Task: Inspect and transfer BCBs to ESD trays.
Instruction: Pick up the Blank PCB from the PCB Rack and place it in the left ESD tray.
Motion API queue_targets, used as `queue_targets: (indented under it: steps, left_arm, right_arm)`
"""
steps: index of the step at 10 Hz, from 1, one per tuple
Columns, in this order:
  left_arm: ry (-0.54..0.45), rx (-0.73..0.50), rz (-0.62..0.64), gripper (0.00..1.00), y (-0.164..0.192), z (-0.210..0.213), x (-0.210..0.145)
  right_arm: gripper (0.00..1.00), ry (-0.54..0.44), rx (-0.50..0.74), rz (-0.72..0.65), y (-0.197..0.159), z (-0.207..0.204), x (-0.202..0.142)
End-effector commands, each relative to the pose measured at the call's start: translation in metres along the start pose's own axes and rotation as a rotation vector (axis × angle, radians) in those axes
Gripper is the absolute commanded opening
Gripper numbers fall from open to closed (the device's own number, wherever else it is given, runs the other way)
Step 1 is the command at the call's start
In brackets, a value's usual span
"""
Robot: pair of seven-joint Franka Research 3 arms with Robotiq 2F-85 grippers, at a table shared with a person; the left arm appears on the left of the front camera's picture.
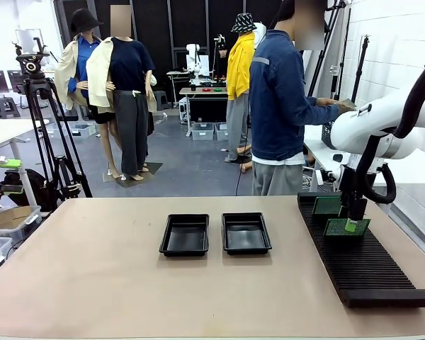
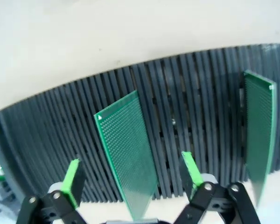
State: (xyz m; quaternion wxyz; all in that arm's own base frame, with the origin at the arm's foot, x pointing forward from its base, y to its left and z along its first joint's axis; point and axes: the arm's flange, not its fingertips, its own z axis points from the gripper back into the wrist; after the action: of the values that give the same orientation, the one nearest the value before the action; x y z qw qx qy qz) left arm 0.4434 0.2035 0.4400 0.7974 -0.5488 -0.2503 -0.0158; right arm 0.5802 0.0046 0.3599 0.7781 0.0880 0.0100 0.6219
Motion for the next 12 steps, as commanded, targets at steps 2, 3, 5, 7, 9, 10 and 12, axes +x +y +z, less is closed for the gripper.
queue_targets:
  steps: [2, 3, 5, 7, 9, 10, 12]
  left_arm:
    - [-0.004, -0.001, -0.003, 1.0, -0.002, 0.001, 0.0]
    - [-0.004, -0.001, -0.003, 1.0, -0.002, 0.001, 0.0]
    - [-0.004, -0.001, -0.003, 1.0, -0.002, 0.001, 0.0]
    - [-0.004, -0.001, -0.003, 1.0, -0.002, 0.001, 0.0]
    - [-0.004, -0.001, -0.003, 1.0, -0.002, 0.001, 0.0]
    - [-0.004, -0.001, -0.003, 1.0, -0.002, 0.001, 0.0]
    - [-0.004, -0.001, -0.003, 1.0, -0.002, 0.001, 0.0]
  right_arm:
    - [1.0, 0.078, -0.059, 0.017, 0.011, -0.009, 0.002]
    - [1.0, 0.08, -0.059, 0.043, 0.013, -0.009, 0.002]
    - [1.0, 0.082, -0.069, 0.07, 0.017, -0.007, 0.002]
    - [1.0, 0.082, -0.076, 0.074, 0.018, -0.005, 0.001]
    - [1.0, 0.085, -0.081, 0.069, 0.02, -0.001, 0.001]
    - [1.0, 0.092, -0.079, 0.071, 0.022, 0.0, 0.002]
    - [0.95, 0.095, -0.07, 0.076, 0.021, -0.001, 0.001]
